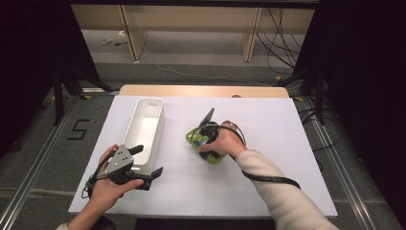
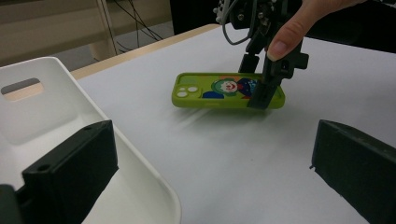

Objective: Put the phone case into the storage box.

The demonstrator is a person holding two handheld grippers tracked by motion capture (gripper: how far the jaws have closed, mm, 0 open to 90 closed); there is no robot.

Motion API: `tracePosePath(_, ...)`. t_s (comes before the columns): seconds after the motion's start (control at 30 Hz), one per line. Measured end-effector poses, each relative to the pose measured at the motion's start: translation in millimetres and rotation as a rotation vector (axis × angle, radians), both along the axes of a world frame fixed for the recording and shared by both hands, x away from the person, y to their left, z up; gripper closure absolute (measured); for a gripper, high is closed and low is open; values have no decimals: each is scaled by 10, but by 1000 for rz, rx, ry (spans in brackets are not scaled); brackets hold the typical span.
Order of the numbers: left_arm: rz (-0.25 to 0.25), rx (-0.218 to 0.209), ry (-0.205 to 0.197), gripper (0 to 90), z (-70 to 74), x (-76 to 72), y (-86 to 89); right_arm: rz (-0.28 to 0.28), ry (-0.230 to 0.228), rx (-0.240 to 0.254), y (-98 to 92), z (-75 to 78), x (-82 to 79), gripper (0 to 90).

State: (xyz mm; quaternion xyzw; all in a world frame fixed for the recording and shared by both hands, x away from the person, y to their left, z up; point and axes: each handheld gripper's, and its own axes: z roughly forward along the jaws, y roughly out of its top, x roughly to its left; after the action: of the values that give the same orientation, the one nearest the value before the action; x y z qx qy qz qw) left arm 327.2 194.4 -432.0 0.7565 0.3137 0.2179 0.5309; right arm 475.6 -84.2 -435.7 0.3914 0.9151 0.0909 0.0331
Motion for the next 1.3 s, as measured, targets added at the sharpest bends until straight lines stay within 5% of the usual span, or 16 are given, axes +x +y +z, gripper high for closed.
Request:
tracePosePath(0.63, 0, 2, 3, 0, -6, 4, -7, -10, -110, 124, -311, 154, -160, 170)
tracePosePath(1.3, 5, 7, 7, 5, -11, 14, -21, 43, -304, 315, -655, 171, -367, 169)
